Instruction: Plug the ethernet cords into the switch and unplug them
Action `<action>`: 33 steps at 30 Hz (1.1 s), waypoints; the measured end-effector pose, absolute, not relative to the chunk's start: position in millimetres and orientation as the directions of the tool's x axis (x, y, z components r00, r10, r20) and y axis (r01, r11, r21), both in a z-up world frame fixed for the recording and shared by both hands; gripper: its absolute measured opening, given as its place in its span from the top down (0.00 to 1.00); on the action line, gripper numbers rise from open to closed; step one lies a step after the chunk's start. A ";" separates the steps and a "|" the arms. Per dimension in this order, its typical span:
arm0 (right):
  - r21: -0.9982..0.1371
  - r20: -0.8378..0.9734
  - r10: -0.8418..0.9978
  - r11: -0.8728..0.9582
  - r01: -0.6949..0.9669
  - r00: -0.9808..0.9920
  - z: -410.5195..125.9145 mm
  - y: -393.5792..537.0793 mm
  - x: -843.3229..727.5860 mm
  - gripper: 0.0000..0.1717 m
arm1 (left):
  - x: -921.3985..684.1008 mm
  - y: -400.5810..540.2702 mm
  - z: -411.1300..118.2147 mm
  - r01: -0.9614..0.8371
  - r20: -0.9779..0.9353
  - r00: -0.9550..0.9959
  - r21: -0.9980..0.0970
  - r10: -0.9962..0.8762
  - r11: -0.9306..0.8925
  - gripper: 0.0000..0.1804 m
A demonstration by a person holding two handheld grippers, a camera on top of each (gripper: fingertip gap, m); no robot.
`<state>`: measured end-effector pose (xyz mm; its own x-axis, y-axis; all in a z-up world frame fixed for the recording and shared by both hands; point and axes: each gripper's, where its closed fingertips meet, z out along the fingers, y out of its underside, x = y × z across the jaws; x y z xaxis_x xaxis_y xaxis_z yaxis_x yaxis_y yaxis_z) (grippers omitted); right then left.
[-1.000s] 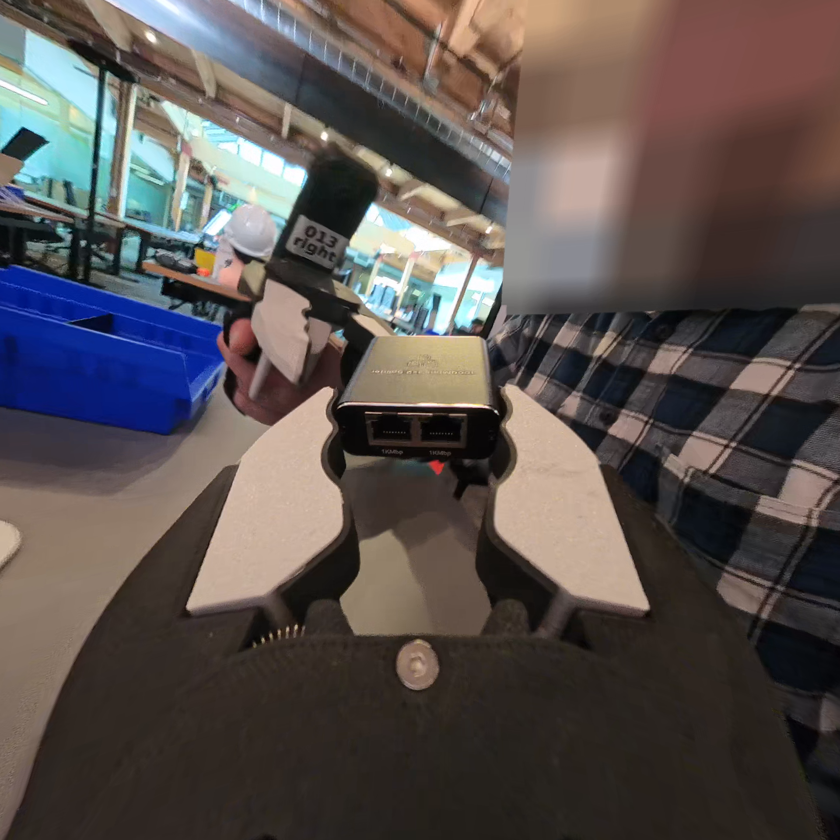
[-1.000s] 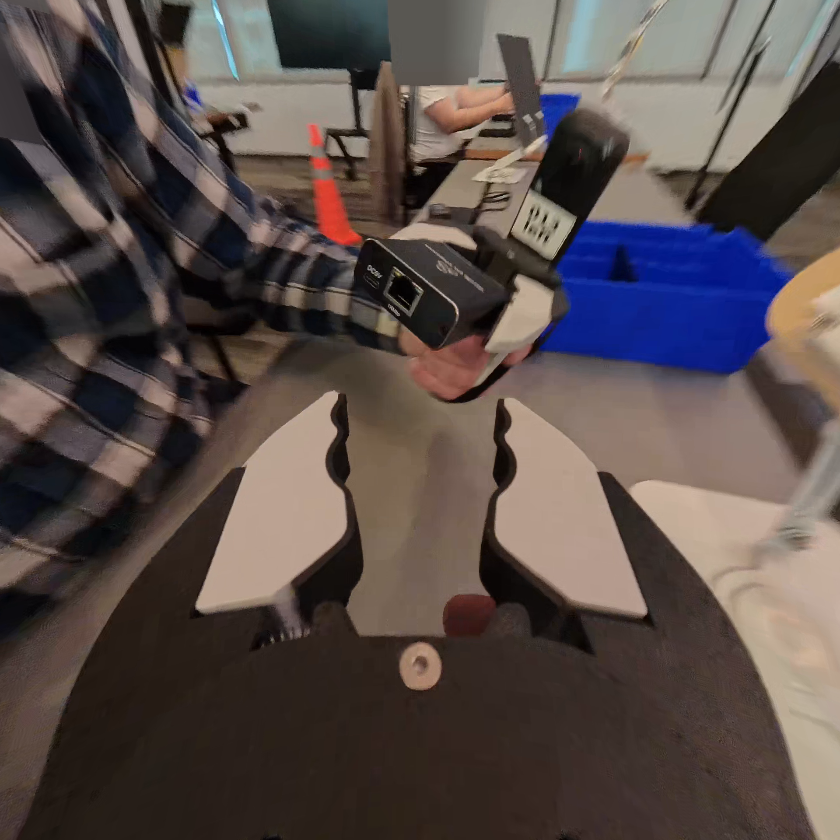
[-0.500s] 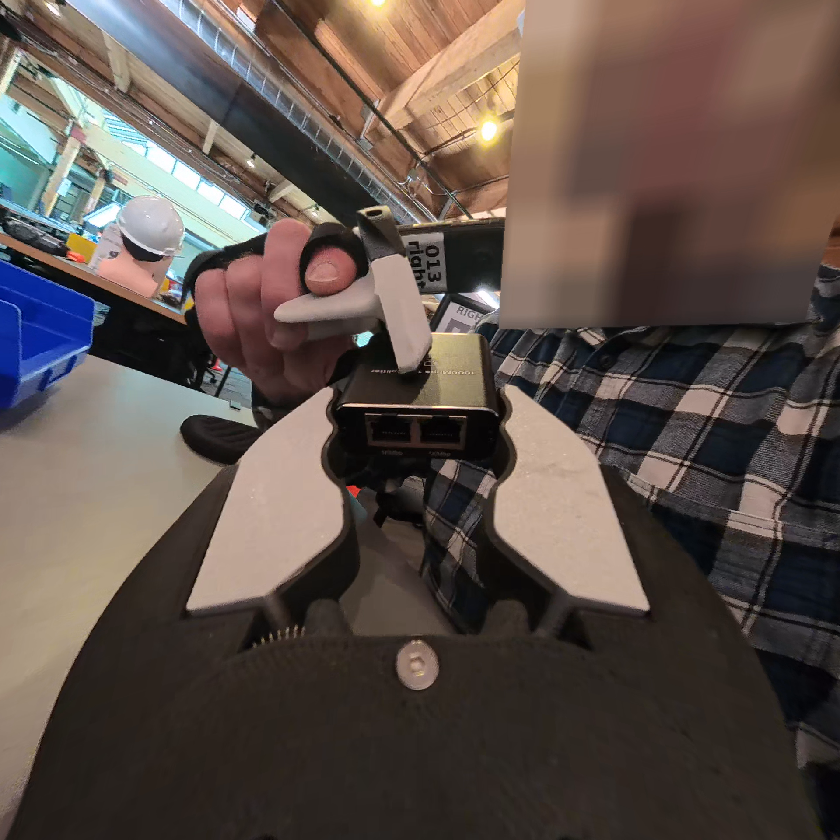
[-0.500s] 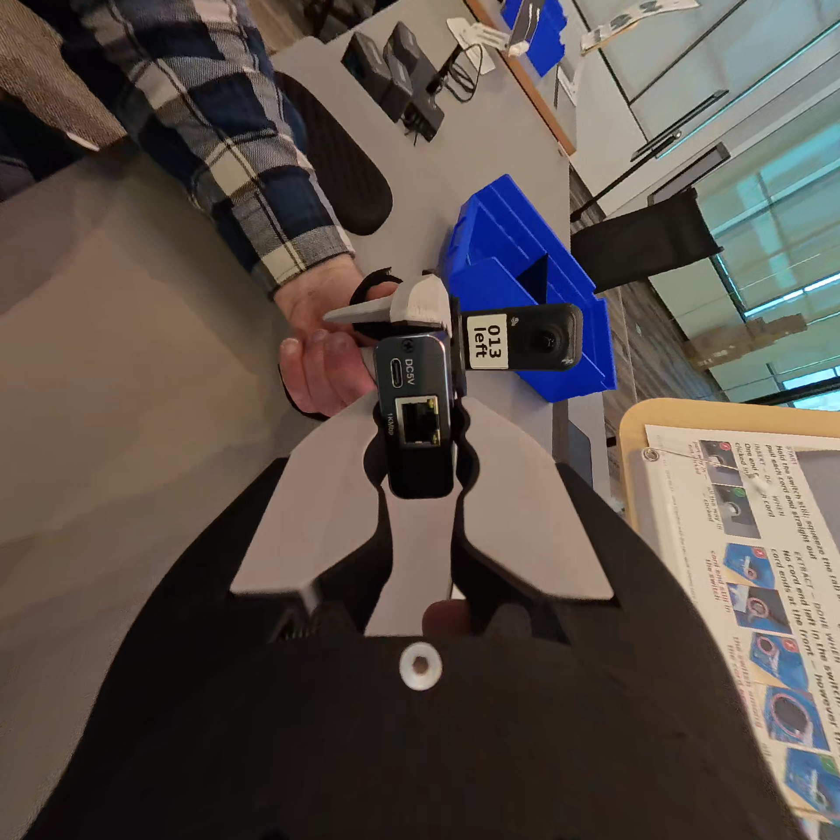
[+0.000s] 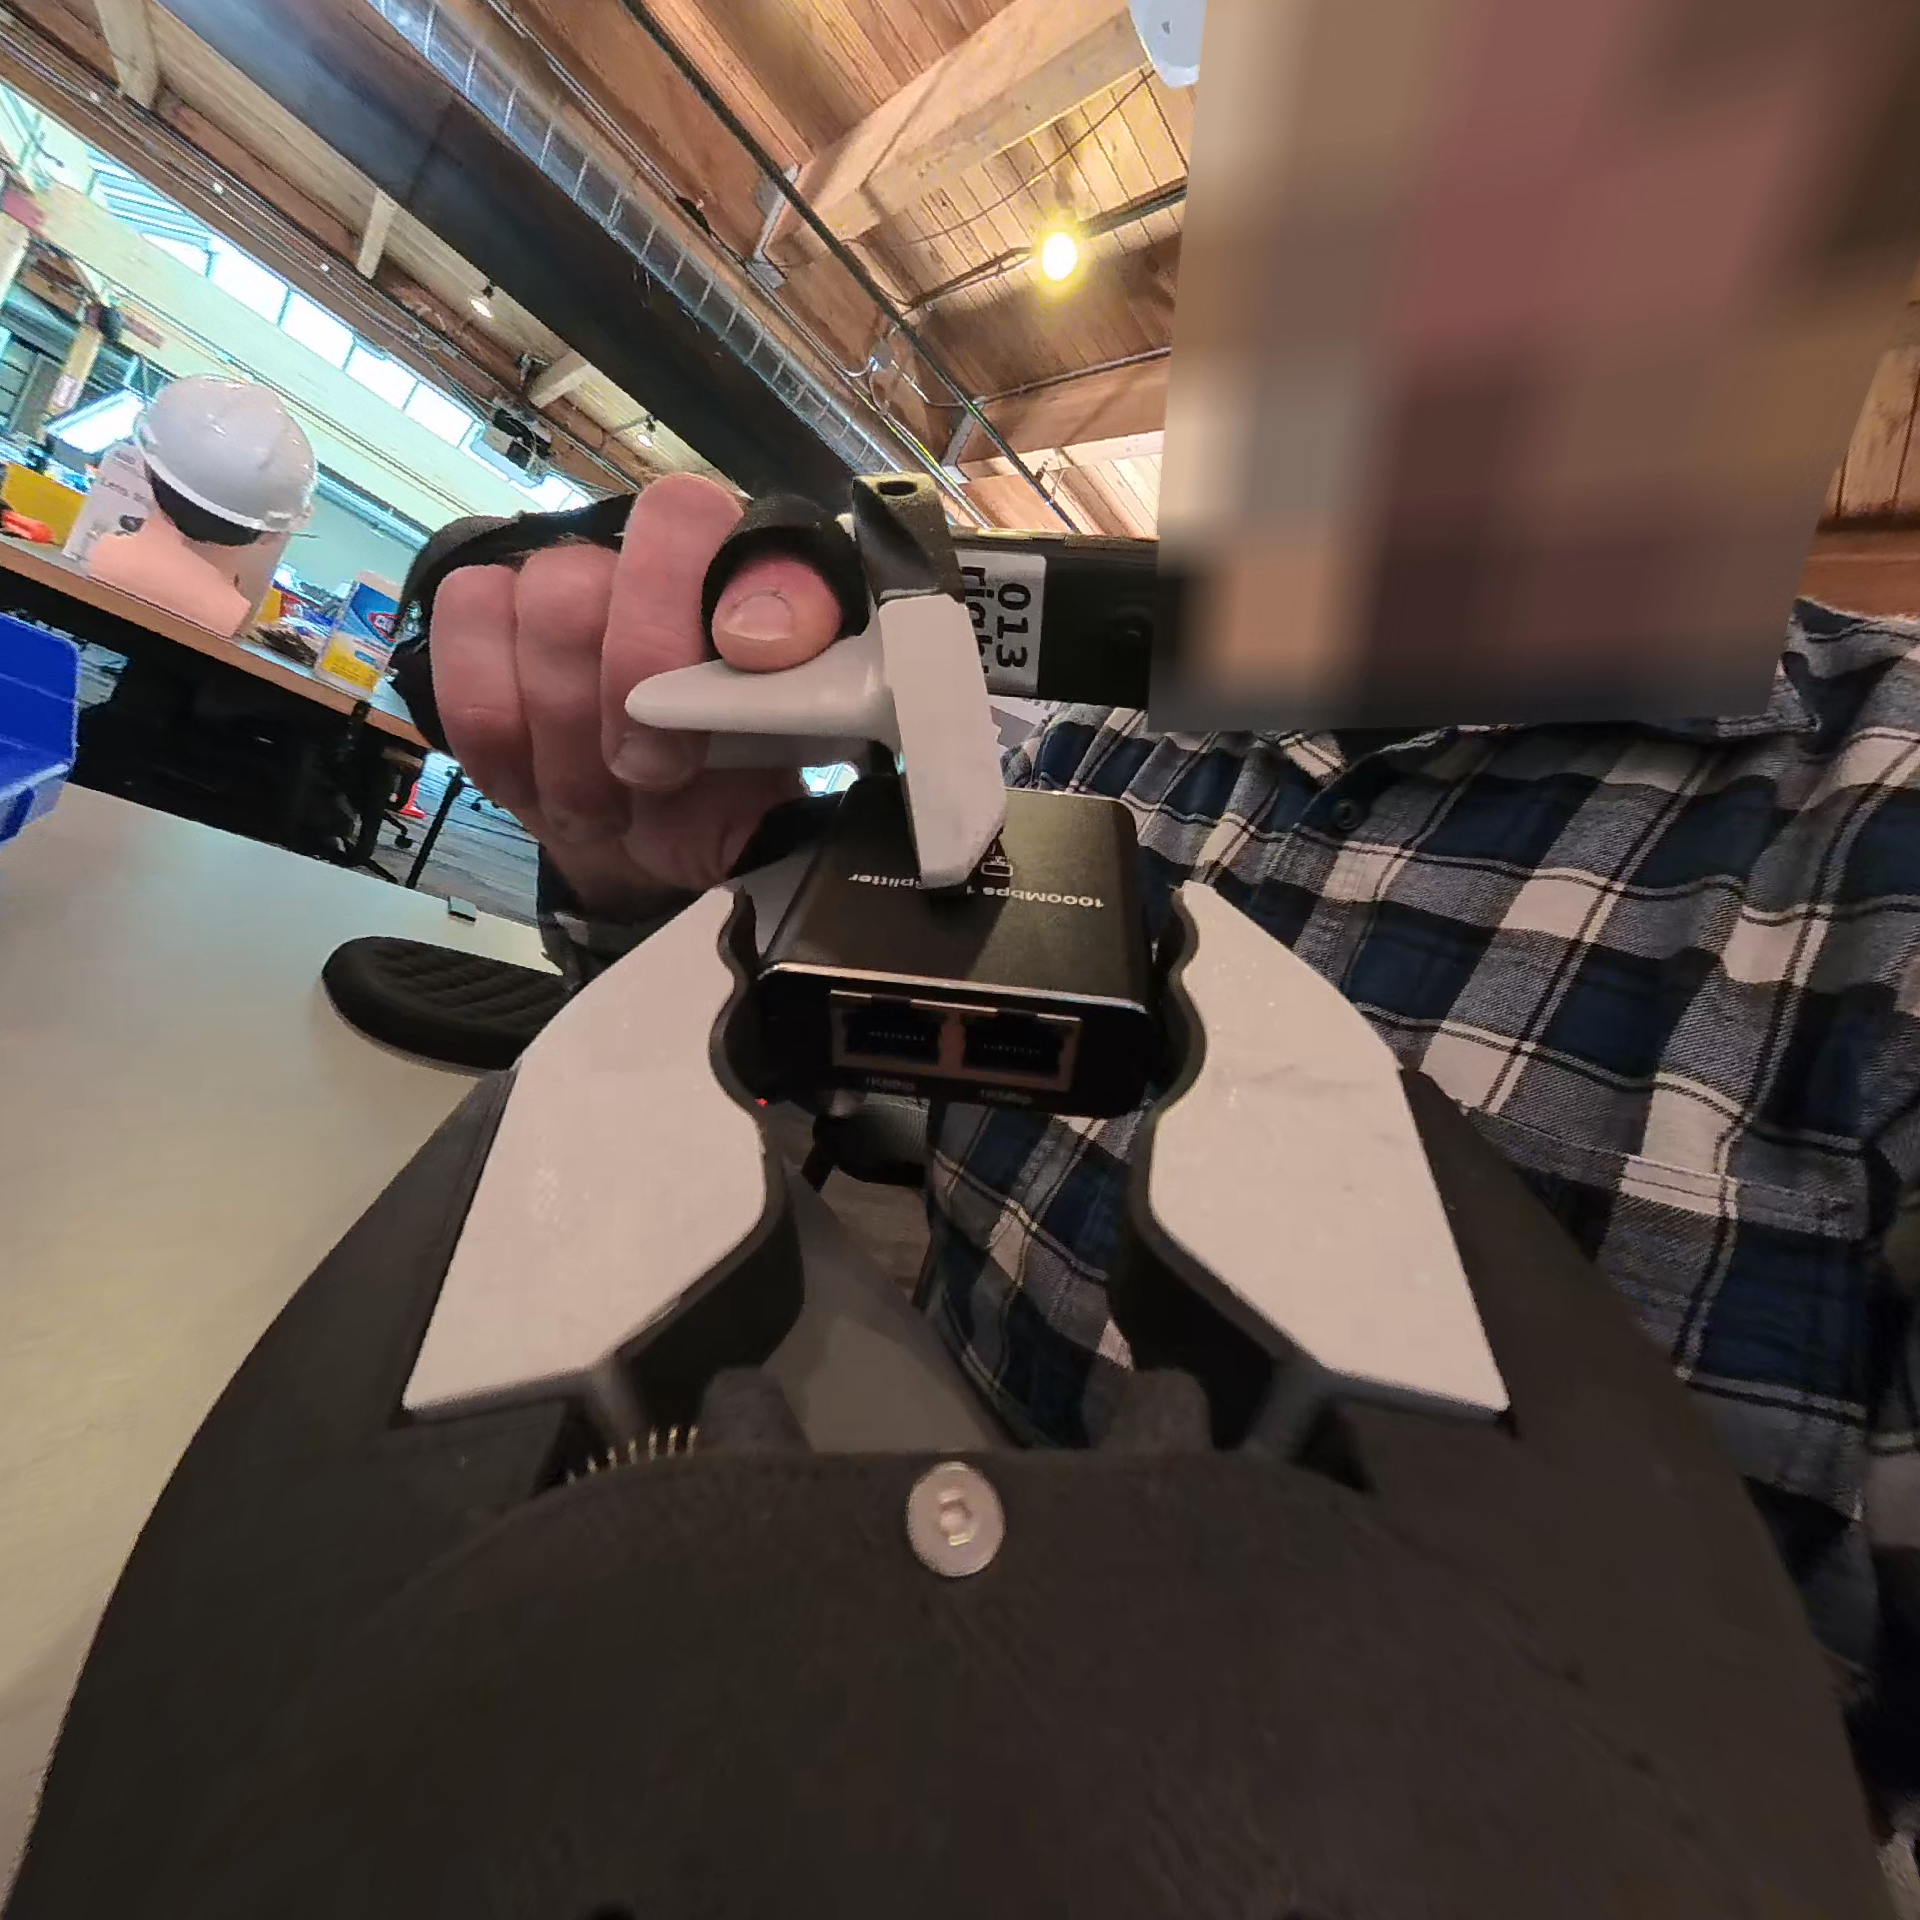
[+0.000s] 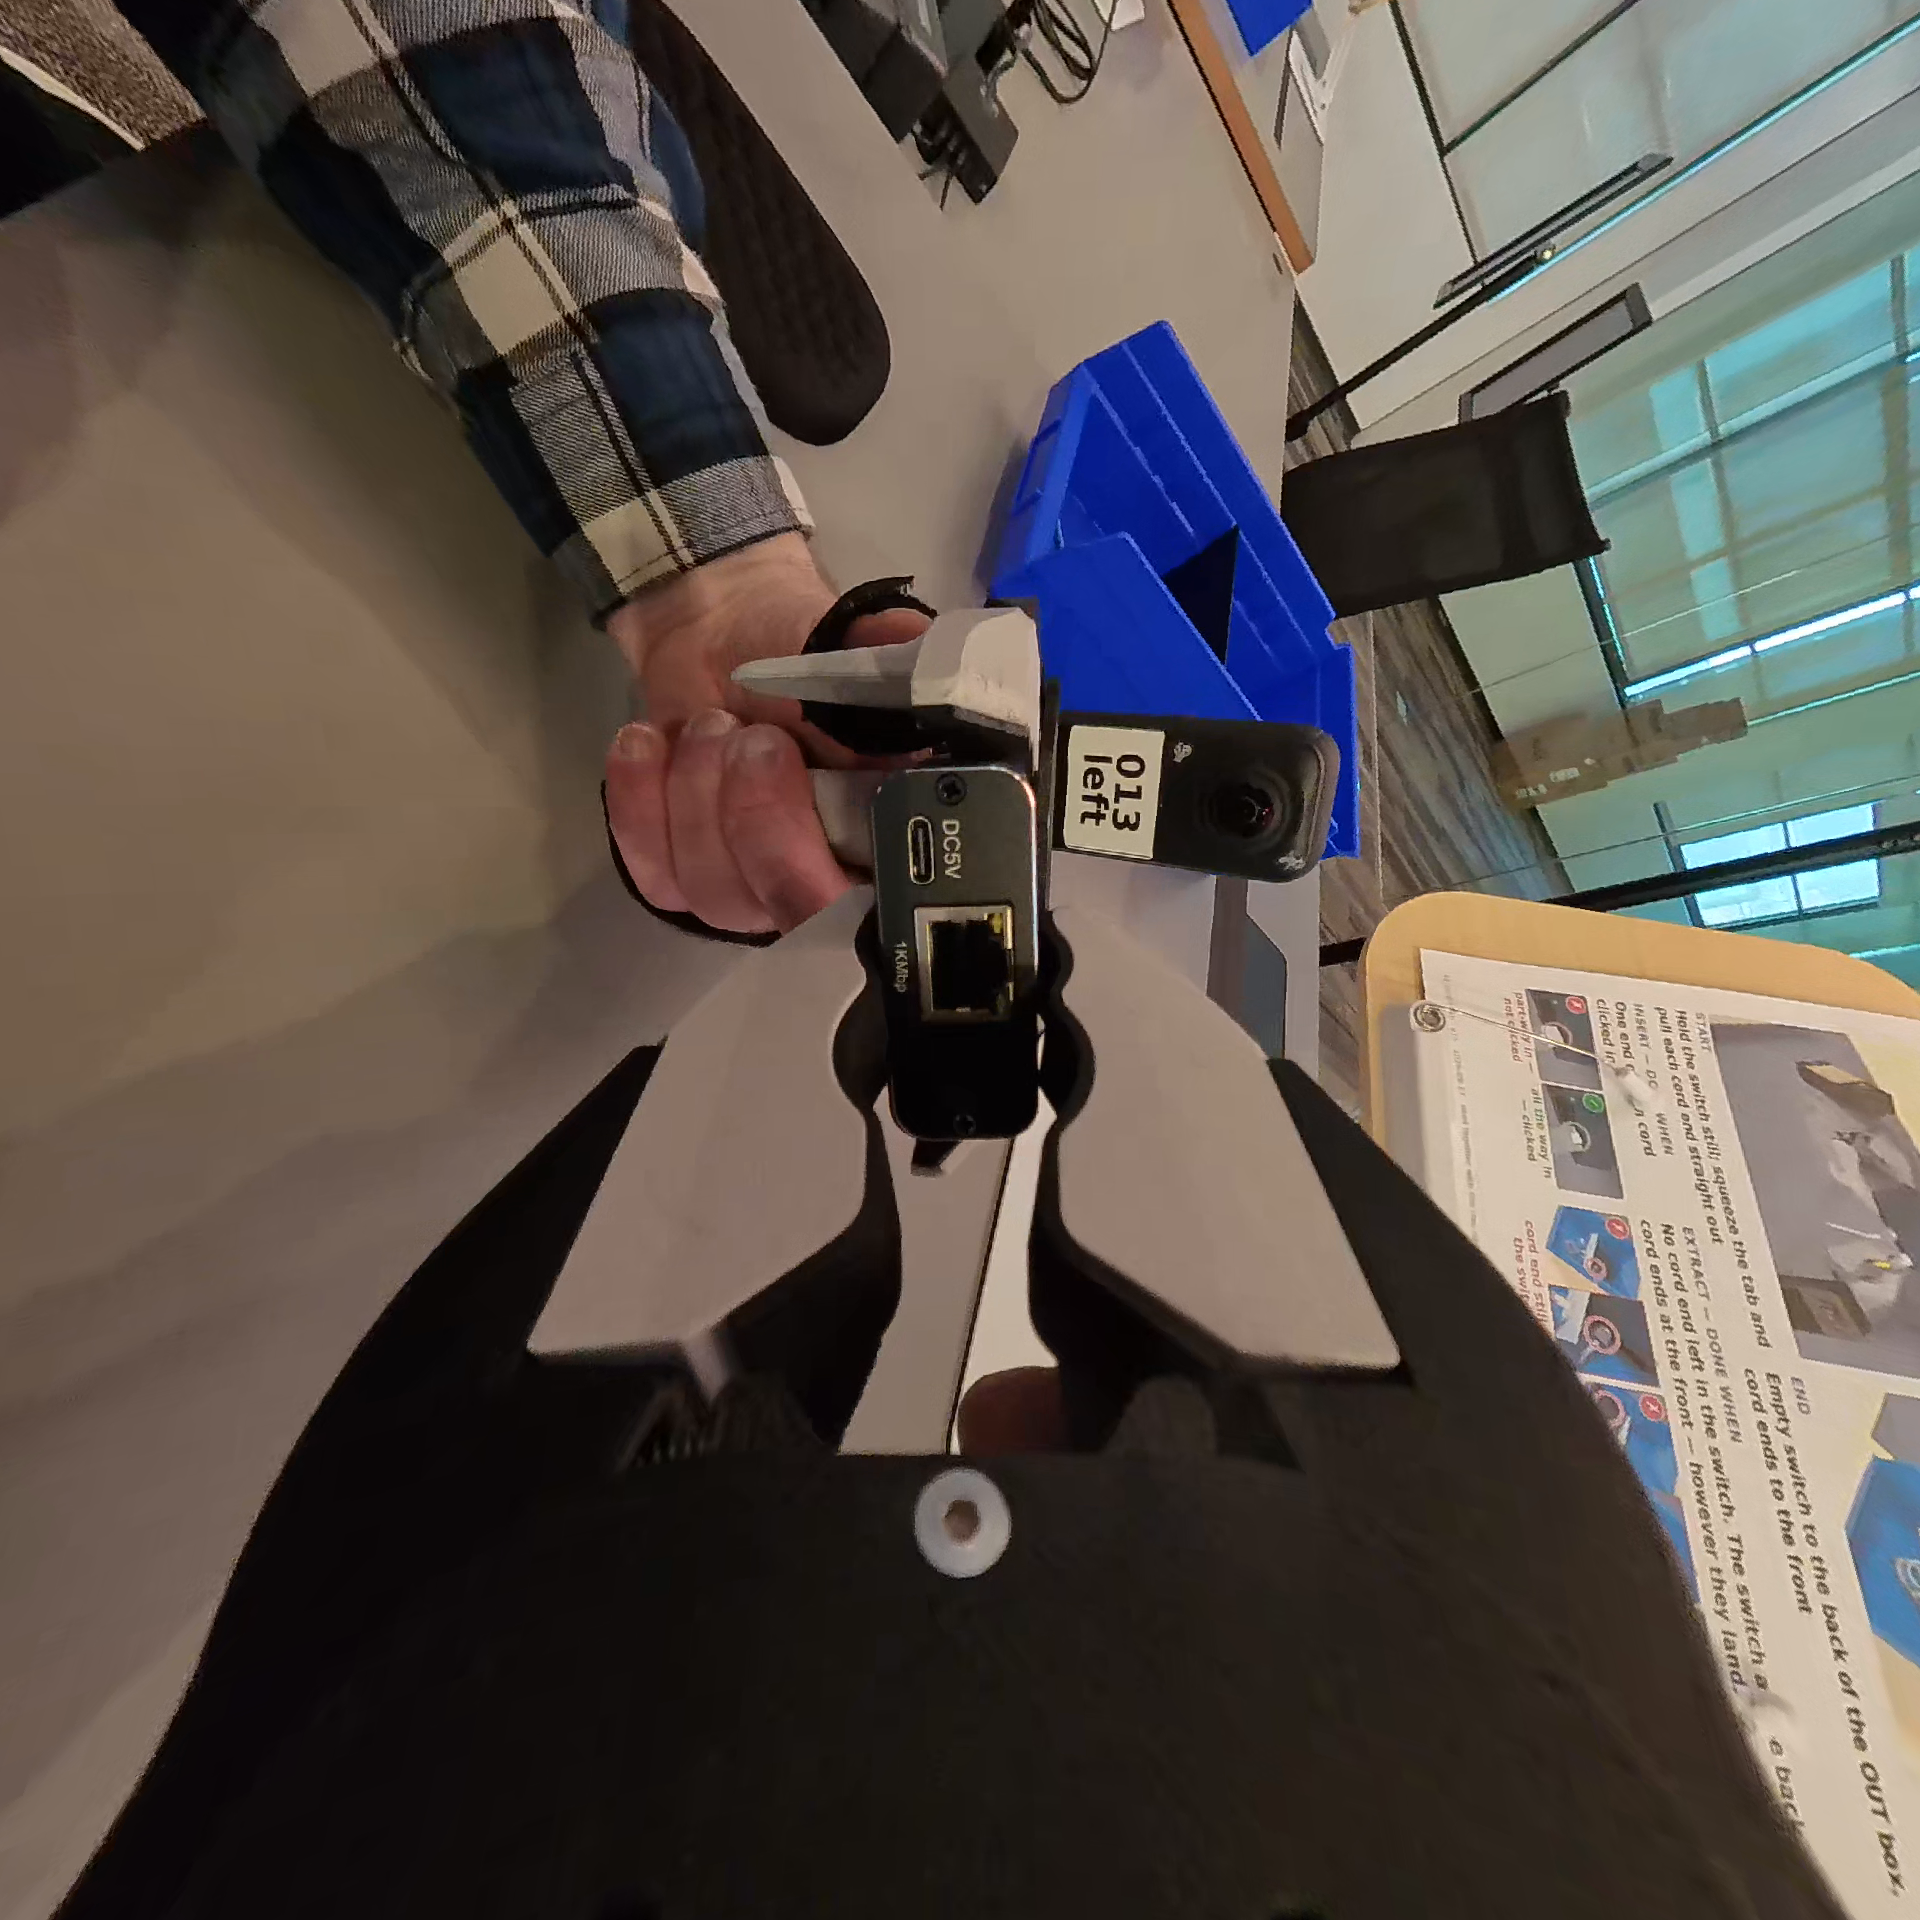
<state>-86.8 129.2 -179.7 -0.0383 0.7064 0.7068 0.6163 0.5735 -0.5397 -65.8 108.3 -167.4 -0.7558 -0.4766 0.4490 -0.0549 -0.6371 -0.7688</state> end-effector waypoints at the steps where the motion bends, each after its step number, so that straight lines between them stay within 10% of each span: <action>1: -0.537 0.709 0.704 0.574 0.618 -0.037 -179.6 129.8 -86.5 0.85 | -65.4 108.9 -166.9 -0.048 0.446 -0.754 -0.770 -0.483 -0.637 0.59; 11: -0.601 0.640 0.767 0.458 0.655 0.052 -172.4 146.0 -67.4 0.85 | -56.1 145.4 -181.7 0.016 0.326 -0.405 -0.931 -0.854 -0.364 0.49; 17: -0.619 0.525 0.849 0.333 0.711 0.059 -188.0 153.4 -59.5 0.86 | -37.1 145.3 -198.2 -0.155 -0.105 -0.178 -0.979 -0.978 0.134 0.72; 33: -0.878 0.296 0.928 0.171 0.448 0.226 -154.3 156.7 -52.4 0.81 | -49.7 148.8 -166.4 0.081 0.030 -0.211 -0.996 -0.977 -0.048 0.86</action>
<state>-52.4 156.7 -154.3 0.2256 0.9282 0.2960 0.4477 0.1711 -0.8776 -49.7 148.8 -166.4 -0.2114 -0.9770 0.0296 0.0812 -0.0477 -0.9956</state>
